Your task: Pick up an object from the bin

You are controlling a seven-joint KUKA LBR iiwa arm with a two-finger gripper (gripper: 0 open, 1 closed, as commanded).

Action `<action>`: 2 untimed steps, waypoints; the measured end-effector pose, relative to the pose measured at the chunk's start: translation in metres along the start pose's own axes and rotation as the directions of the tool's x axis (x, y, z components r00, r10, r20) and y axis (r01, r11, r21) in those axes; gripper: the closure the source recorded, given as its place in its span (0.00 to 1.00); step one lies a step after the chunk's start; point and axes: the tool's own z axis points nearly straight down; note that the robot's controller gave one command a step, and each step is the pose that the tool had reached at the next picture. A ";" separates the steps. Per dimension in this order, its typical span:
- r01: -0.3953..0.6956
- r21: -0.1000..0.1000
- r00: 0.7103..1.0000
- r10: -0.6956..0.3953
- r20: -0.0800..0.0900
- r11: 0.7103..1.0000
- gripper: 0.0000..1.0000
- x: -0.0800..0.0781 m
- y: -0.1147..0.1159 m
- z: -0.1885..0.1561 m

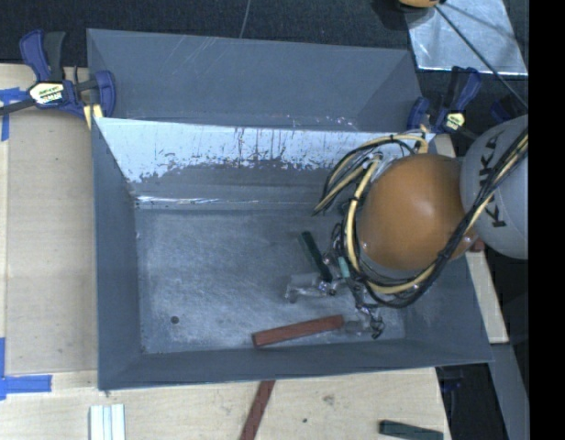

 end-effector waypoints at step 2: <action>0.047 0.002 0.999 -0.047 0.003 0.999 1.00 -0.029 0.025 0.032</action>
Offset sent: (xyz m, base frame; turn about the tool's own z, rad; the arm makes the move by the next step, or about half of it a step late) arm 0.0000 0.0000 0.0000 0.0000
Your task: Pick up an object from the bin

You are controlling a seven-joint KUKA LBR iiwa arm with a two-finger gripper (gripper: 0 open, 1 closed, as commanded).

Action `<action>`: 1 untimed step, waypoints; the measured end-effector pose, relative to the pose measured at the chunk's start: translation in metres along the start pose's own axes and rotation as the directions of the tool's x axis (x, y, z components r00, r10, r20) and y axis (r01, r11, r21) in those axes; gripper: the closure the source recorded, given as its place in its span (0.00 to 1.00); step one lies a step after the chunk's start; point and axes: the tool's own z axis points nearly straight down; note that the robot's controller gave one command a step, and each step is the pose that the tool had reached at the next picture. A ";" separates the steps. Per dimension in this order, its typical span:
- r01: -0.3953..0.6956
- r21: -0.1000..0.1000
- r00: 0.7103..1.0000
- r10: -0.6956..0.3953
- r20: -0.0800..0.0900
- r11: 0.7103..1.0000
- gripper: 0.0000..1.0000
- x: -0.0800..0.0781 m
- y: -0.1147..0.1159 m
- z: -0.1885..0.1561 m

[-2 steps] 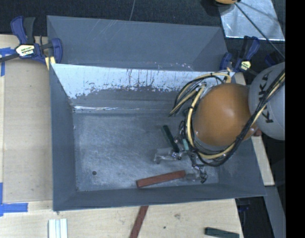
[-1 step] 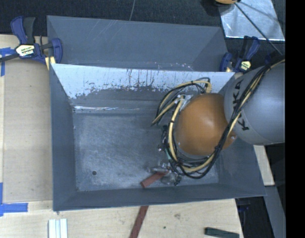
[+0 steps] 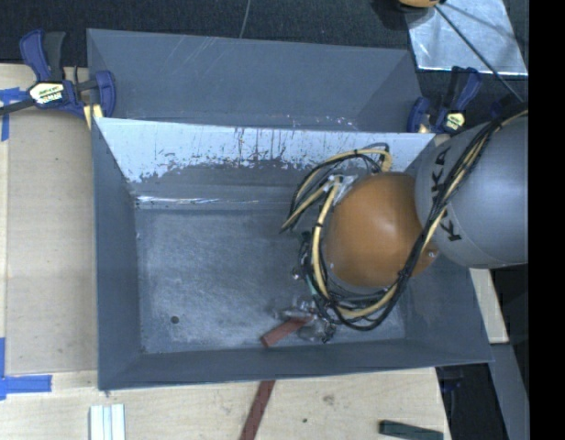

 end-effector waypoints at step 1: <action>-0.097 0.000 0.995 0.097 -0.002 0.995 1.00 0.012 -0.035 -0.148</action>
Offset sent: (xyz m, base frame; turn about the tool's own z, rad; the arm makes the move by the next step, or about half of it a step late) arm 0.0000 0.0000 0.0000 0.0000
